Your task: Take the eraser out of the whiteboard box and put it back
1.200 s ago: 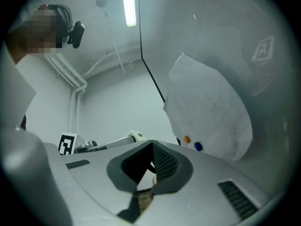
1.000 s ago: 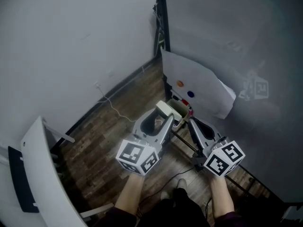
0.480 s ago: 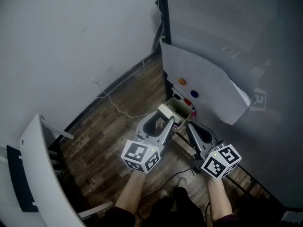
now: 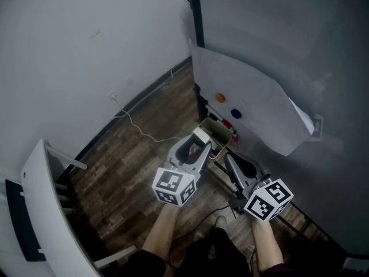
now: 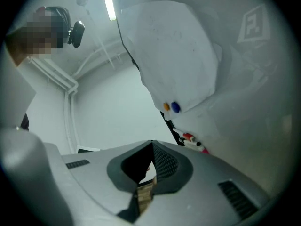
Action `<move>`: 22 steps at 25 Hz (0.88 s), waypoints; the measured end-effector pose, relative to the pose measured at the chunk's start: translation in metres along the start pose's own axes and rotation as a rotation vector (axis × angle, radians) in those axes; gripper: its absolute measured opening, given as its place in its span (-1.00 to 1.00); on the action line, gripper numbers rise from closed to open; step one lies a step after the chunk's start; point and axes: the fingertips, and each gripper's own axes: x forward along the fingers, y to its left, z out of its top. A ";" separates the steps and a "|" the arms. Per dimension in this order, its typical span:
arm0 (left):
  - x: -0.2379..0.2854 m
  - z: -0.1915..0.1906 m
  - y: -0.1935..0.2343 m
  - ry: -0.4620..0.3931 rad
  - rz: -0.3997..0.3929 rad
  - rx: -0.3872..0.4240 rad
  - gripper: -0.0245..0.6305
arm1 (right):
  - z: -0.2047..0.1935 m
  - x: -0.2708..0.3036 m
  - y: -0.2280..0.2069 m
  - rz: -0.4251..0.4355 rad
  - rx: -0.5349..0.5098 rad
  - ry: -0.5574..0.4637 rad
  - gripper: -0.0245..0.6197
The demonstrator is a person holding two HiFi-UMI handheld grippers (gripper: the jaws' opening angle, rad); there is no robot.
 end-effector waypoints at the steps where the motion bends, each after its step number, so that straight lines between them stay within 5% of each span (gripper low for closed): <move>1: 0.002 -0.003 0.000 0.008 -0.004 0.004 -0.32 | -0.001 0.000 -0.001 -0.001 0.001 0.002 -0.91; 22: 0.001 -0.005 -0.004 0.019 -0.023 -0.019 -0.27 | 0.000 -0.004 -0.009 -0.004 0.008 0.007 -0.91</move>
